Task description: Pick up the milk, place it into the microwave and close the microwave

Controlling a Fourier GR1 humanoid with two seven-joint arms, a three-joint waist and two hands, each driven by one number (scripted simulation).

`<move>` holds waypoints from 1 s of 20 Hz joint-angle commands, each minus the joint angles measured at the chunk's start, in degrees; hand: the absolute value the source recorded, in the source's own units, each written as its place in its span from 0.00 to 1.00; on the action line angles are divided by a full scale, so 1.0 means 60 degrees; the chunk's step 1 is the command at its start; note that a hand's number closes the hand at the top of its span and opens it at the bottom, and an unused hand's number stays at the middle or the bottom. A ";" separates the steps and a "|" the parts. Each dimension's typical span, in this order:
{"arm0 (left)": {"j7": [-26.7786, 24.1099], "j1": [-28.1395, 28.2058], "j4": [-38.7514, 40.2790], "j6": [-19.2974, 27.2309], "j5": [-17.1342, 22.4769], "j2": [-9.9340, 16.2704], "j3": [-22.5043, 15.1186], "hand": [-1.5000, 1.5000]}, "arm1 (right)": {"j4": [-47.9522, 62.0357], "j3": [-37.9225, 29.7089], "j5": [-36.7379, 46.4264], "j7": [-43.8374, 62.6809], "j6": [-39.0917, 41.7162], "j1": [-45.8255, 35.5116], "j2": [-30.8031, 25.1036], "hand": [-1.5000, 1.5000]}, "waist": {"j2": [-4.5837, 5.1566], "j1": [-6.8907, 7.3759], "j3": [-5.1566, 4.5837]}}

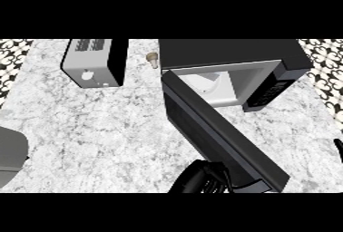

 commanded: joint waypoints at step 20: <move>-0.0723 -0.3627 0.1631 0.2135 0.3728 -0.0139 0.1495 1.00 | -0.1577 0.0382 -0.2079 0.1231 0.1624 -0.0335 -0.1288 0.00 | 0.0438 -0.1592 -0.0031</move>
